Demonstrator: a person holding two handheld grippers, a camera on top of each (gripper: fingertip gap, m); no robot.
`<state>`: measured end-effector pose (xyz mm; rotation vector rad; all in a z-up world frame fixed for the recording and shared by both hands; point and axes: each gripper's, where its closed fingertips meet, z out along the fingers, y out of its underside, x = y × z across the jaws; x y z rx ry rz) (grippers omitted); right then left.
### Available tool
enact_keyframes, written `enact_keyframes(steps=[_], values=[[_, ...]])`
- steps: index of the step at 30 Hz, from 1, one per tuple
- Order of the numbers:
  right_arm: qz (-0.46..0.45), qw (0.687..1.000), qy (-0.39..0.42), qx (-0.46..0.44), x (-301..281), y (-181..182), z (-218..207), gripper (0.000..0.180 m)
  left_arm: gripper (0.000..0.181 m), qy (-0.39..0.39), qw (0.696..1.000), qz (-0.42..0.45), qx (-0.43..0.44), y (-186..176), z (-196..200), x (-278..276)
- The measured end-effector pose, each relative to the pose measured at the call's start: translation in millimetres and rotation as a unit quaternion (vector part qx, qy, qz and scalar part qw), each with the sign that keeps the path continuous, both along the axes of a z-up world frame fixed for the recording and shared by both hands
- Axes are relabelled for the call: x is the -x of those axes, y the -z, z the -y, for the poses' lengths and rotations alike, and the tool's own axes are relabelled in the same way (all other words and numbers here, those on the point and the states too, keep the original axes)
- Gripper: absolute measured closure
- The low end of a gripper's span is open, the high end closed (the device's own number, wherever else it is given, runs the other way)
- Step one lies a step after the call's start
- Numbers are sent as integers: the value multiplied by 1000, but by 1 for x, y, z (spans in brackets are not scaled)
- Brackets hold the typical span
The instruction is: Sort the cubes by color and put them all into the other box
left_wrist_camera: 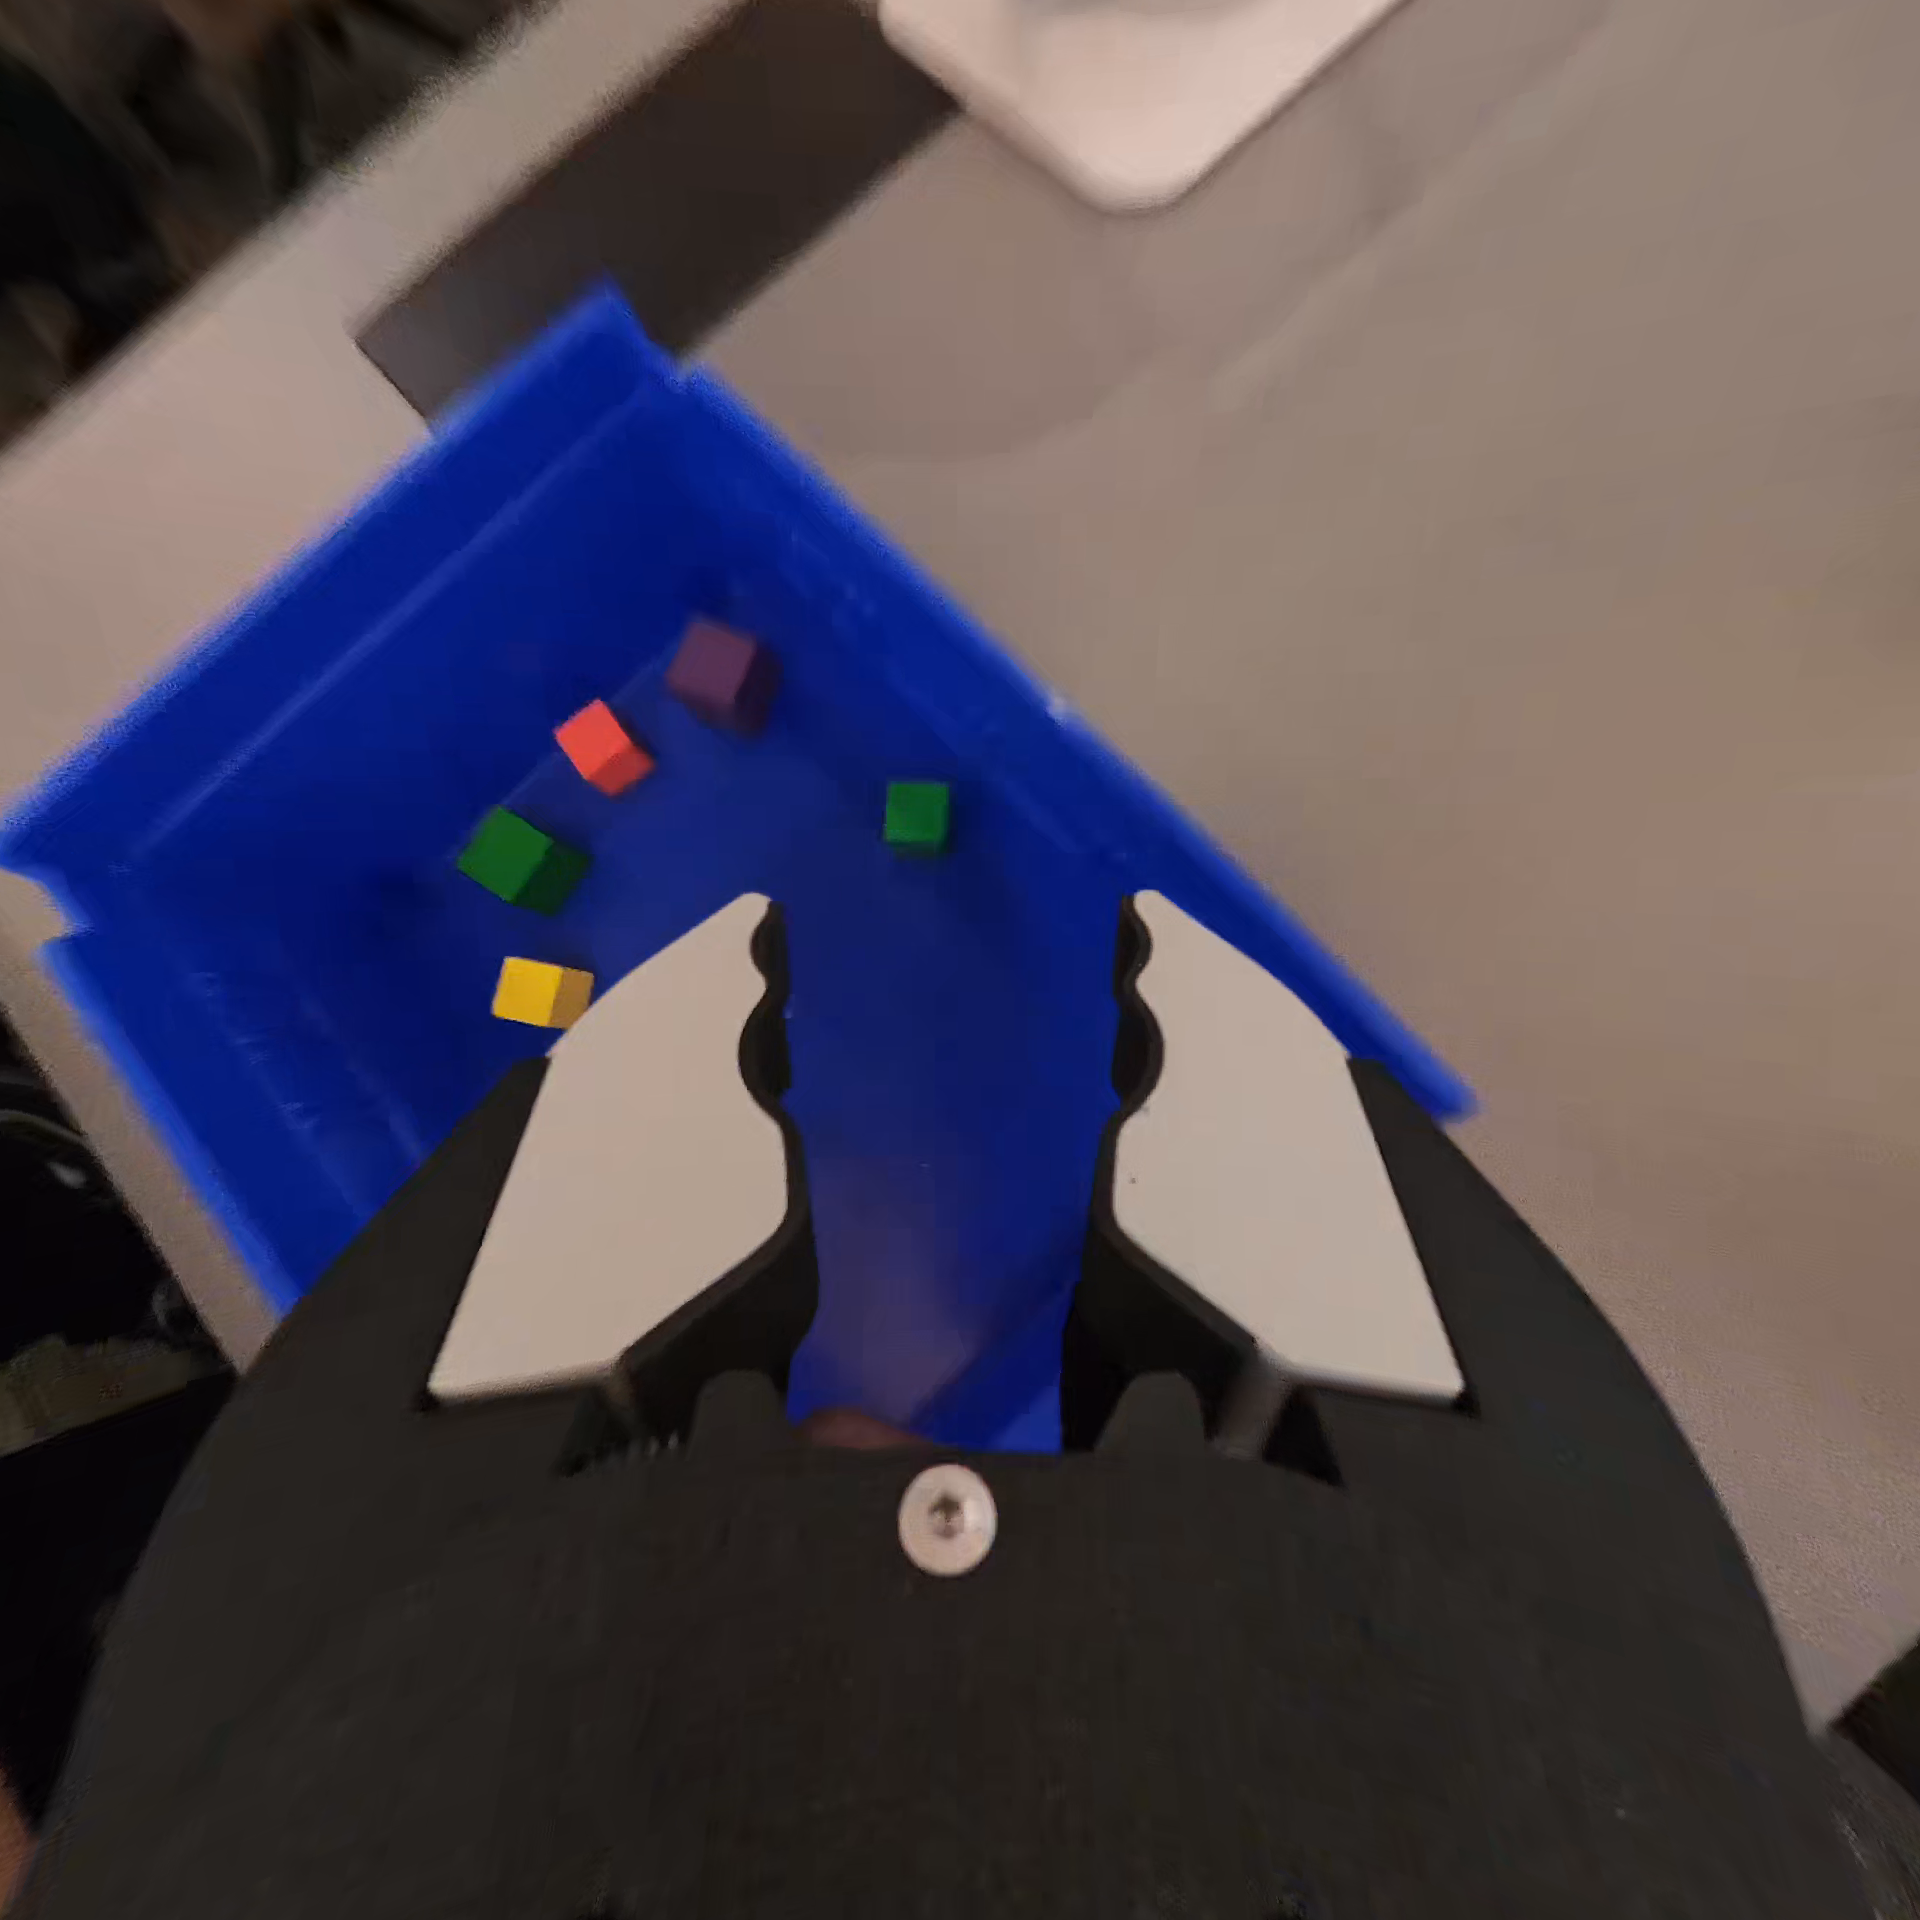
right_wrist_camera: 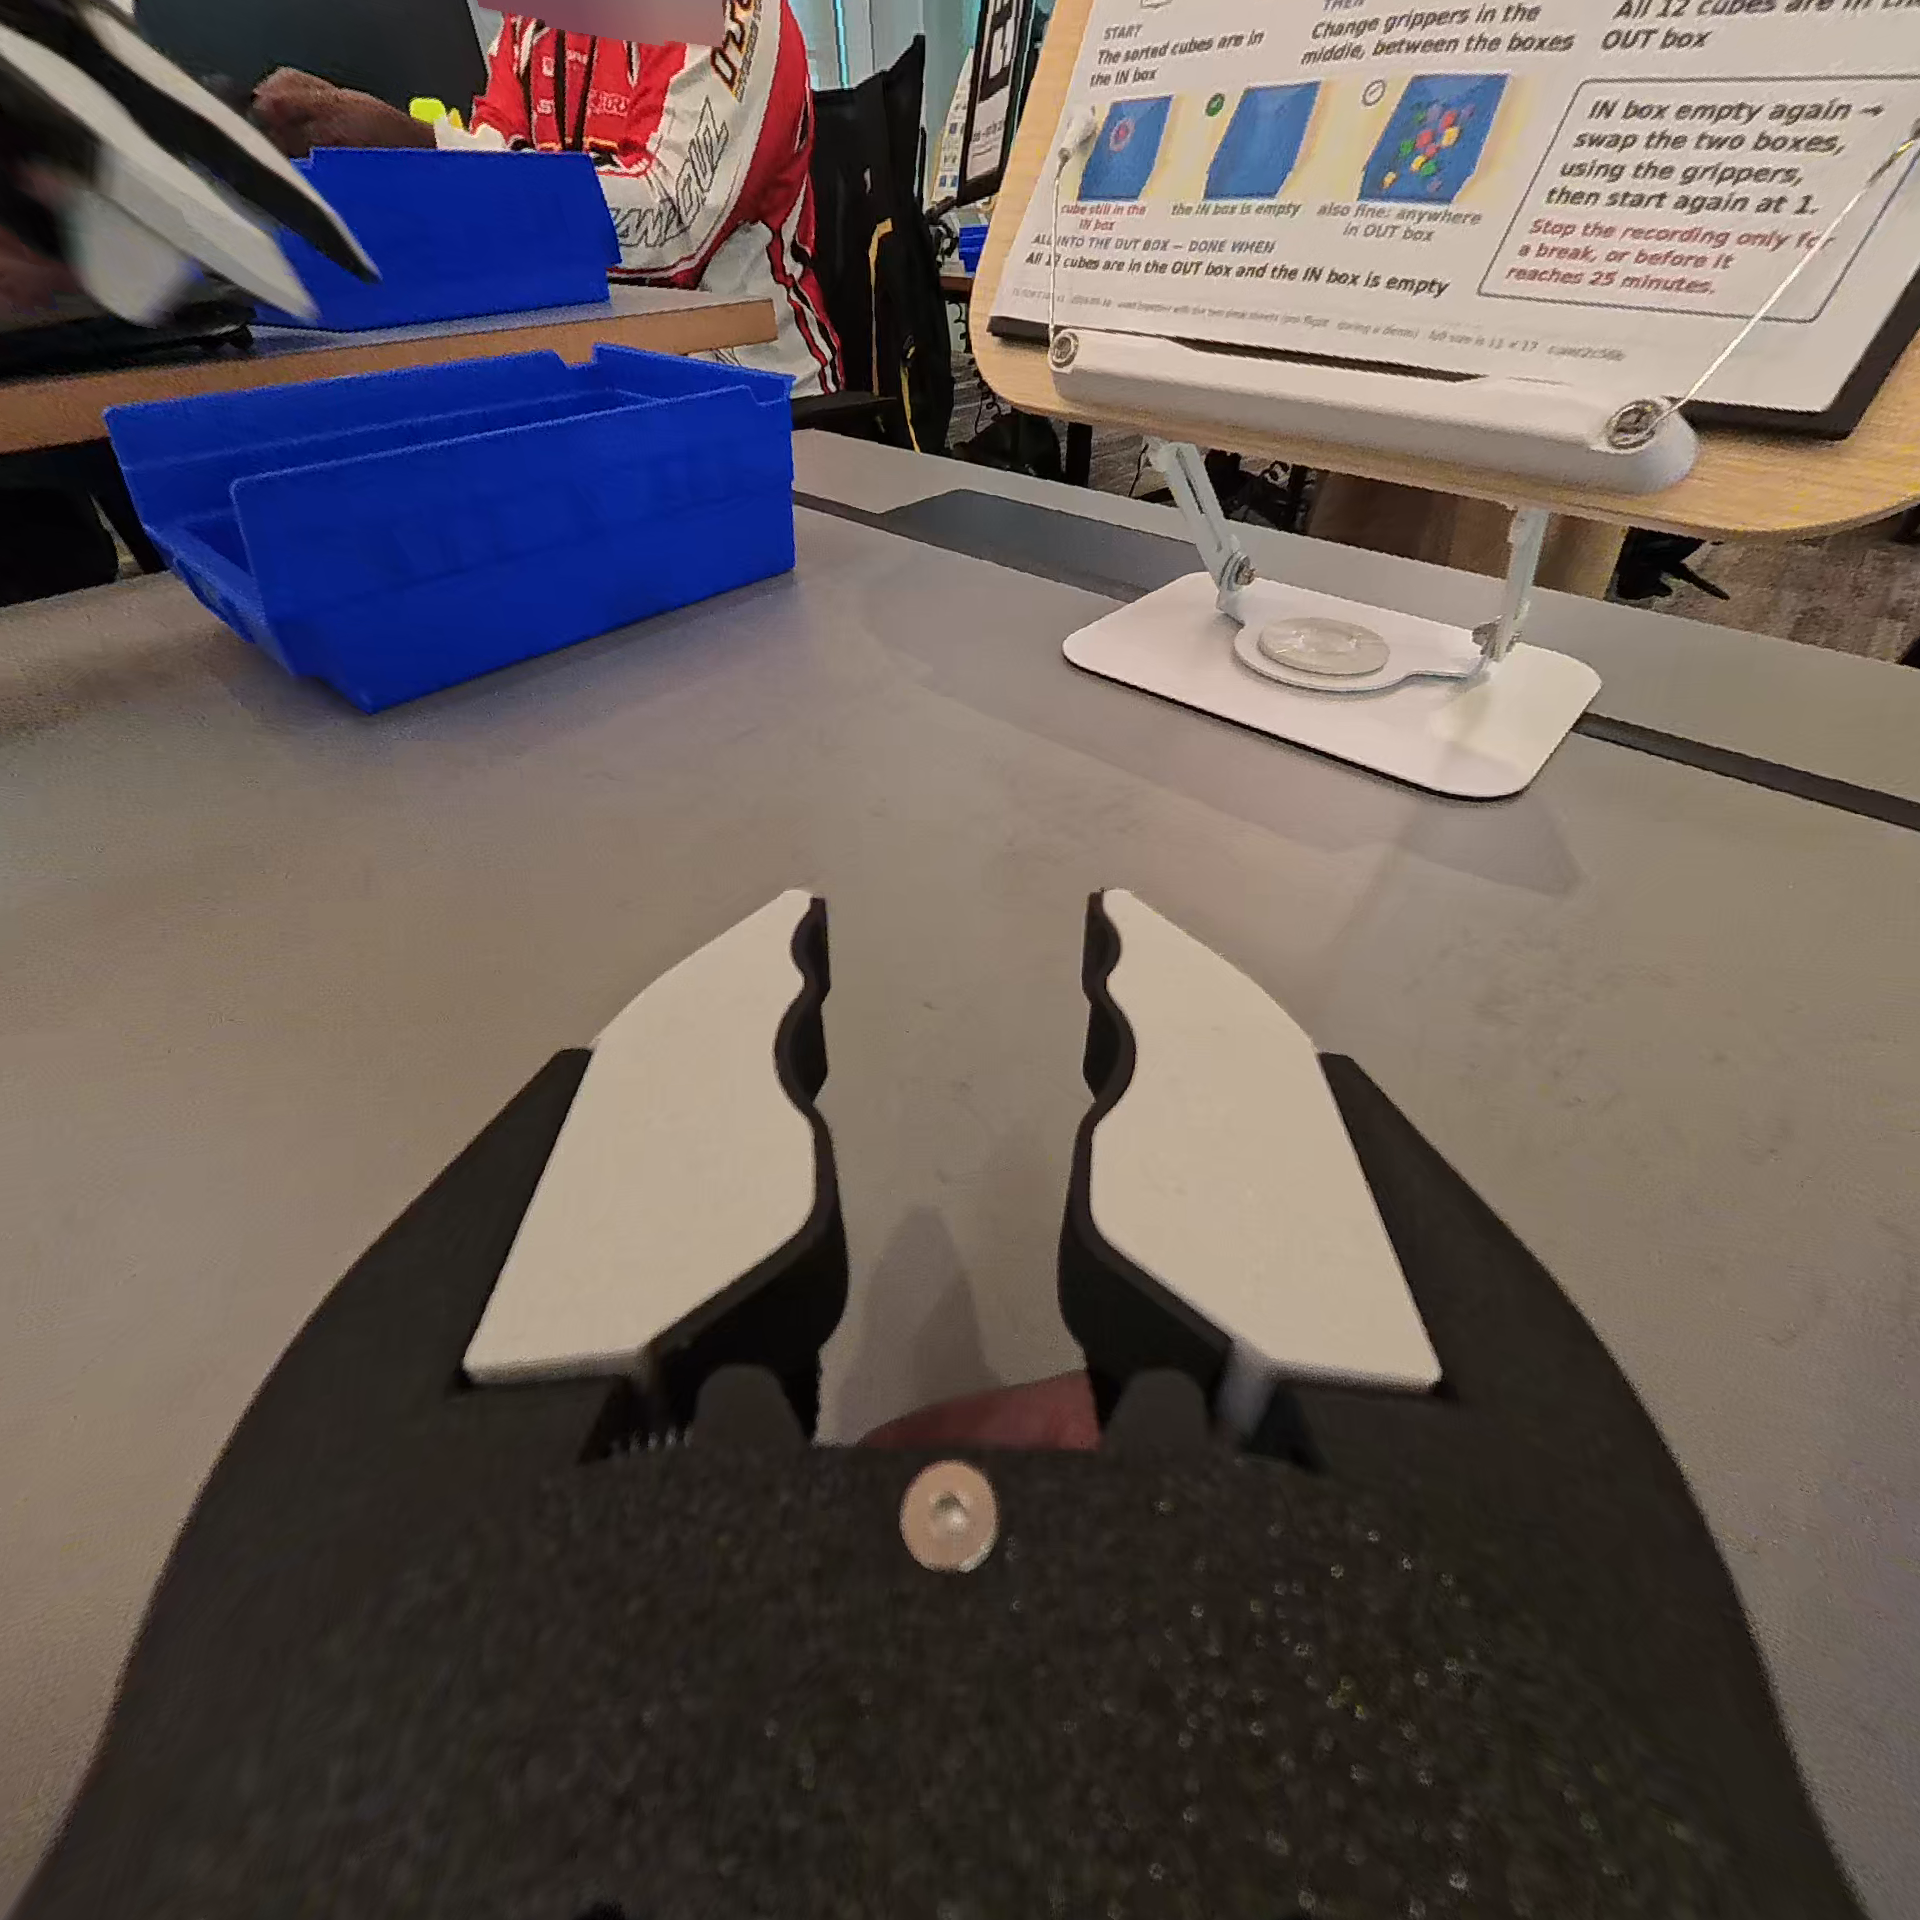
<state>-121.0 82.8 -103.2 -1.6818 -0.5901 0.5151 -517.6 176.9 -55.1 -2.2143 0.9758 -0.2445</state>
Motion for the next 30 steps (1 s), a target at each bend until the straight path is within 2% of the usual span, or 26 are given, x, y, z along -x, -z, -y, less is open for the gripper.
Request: enact_keyframes(steps=[3, 6, 13, 16, 18, 21, 23, 27, 30], values=[[5, 1000, -2, -4, 1, 0, 1, 133, 121, 11, 996, -25, 84, 60, -34, 0], [6, 1000, -3, -4, 2, 0, 1, 133, 122, 11, 994, -47, 96, 91, -54, -5], [2, 1000, -7, -2, 1, 0, 2, 134, 128, 28, 993, -62, 96, 119, -64, -10], [4, 1000, -9, -2, 2, 0, 3, 134, 154, 39, 992, -61, 102, 129, -62, -12], [4, 1000, -9, -2, 2, 0, 3, 134, 158, 52, 993, -49, 97, 132, -61, -17], [2, 1000, -10, -2, 2, 0, 3, 135, 158, 40, 994, -50, 86, 127, -63, -10], [0, 1000, -11, -2, 2, 0, 4, 135, 158, 33, 997, -26, 69, 111, -62, -6], [0, 1000, -15, -7, 2, -1, 6, 136, 158, 12, 999, 32, 0, 49, -46, 6], [1, 1000, -19, -9, 1, -2, 9, 136, 158, 18, 993, 104, -58, 1, -16, -6]])
